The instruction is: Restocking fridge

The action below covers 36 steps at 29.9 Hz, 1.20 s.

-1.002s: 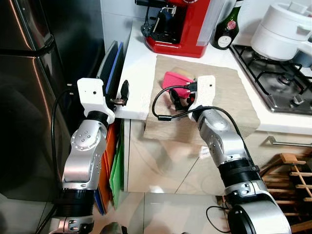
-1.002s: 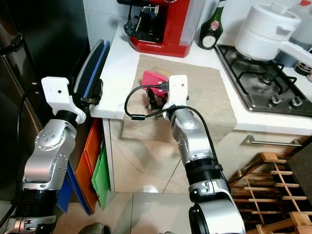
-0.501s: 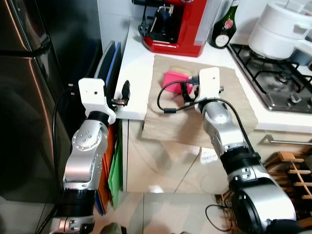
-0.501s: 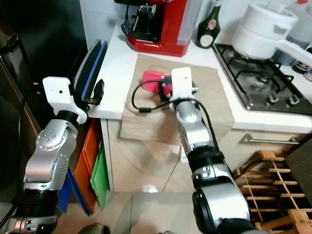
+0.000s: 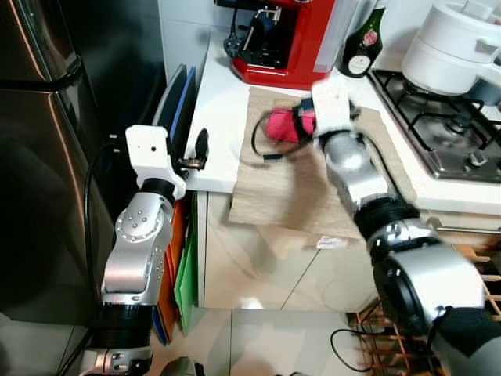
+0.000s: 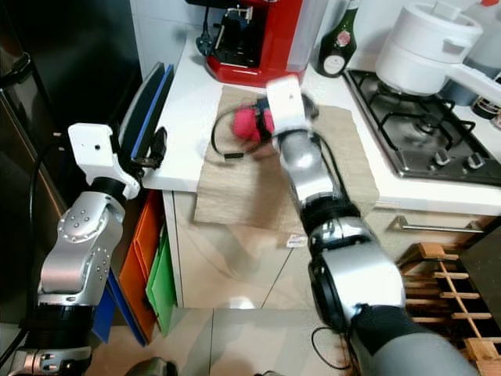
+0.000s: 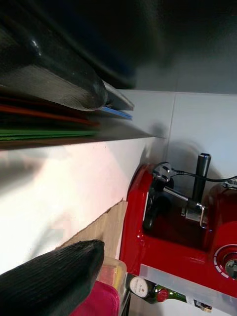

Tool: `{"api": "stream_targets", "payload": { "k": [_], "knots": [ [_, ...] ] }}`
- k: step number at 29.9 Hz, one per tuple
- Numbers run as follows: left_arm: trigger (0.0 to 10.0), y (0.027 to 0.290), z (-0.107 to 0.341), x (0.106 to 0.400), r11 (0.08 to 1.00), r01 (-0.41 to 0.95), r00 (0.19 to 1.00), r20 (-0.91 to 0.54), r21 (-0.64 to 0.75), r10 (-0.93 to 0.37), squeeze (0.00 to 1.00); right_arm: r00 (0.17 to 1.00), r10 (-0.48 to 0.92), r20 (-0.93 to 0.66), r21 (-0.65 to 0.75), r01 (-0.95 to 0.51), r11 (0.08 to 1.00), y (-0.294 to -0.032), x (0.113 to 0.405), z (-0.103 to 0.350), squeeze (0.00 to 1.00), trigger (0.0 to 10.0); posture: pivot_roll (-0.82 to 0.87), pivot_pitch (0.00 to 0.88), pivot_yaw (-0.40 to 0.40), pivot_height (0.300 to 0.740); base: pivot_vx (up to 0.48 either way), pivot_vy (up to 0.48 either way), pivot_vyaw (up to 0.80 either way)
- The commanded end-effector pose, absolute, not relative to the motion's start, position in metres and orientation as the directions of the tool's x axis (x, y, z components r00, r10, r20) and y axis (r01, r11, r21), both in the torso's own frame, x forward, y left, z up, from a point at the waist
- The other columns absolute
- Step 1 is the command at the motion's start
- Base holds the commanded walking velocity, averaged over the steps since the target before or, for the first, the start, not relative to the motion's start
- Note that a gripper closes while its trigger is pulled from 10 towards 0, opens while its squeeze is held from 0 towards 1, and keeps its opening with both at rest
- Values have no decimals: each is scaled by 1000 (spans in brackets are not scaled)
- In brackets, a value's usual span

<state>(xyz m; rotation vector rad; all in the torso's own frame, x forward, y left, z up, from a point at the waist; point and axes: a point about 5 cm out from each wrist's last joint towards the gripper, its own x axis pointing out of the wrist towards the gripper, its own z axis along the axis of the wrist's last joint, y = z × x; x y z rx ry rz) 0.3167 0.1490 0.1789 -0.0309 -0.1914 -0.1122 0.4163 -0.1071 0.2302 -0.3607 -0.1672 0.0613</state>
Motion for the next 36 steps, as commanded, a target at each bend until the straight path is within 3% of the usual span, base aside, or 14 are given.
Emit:
{"api": "stream_targets", "payload": {
  "k": [1,8,14,16,20,24,25,28,30,32,34,36],
  "knots": [
    [10000,143,181,318,992,128,972,198,-11,-123,0,983,90,162,-410,-16,912,-110,418,235,0,10000,120,0,-109,740,0,0,0],
    [10000,142,179,318,992,122,974,196,-15,-117,0,978,58,199,-491,48,870,-119,424,255,0,10000,129,0,-124,740,0,0,0],
    [10000,143,178,316,994,111,975,198,-23,-105,0,973,87,213,-400,6,917,-116,423,256,0,10000,131,0,-131,740,0,0,0],
    [10000,141,178,313,991,128,970,210,-34,-118,0,982,131,133,-202,-102,974,-107,418,228,0,10000,129,0,-132,740,0,0,0],
    [10000,140,182,311,988,152,964,227,-33,-141,0,981,108,162,-36,-103,994,-109,409,210,0,10000,126,0,-134,740,0,0,0],
    [10000,138,186,306,983,181,951,249,23,-181,0,953,46,298,4,-50,999,-120,388,202,0,10000,118,0,-127,740,0,0,0],
    [10000,133,193,298,968,236,930,269,89,-251,0,929,2,370,11,-7,1000,-134,355,196,0,10000,107,0,-115,740,0,0,0],
    [10000,129,197,287,953,272,914,275,130,-298,0,913,-36,406,-4,41,999,-150,317,191,0,10000,89,0,-90,740,0,0,0],
    [10000,130,198,285,957,268,918,273,112,-289,0,907,-39,418,-11,48,999,-155,307,190,0,10000,87,0,-86,740,0,0,0],
    [10000,135,219,275,977,208,902,378,39,-207,0,889,-52,455,-20,68,997,-166,286,187,0,10000,66,0,-69,740,0,0,0],
    [10000,133,240,264,984,168,851,494,59,-175,0,884,-63,462,-28,86,996,-174,275,182,0,10000,68,0,-67,740,0,0,0],
    [10000,131,243,266,988,141,842,517,67,-155,0,890,-69,450,-38,96,995,-175,274,179,0,10000,63,0,-71,740,0,0,0]
  ]
}}
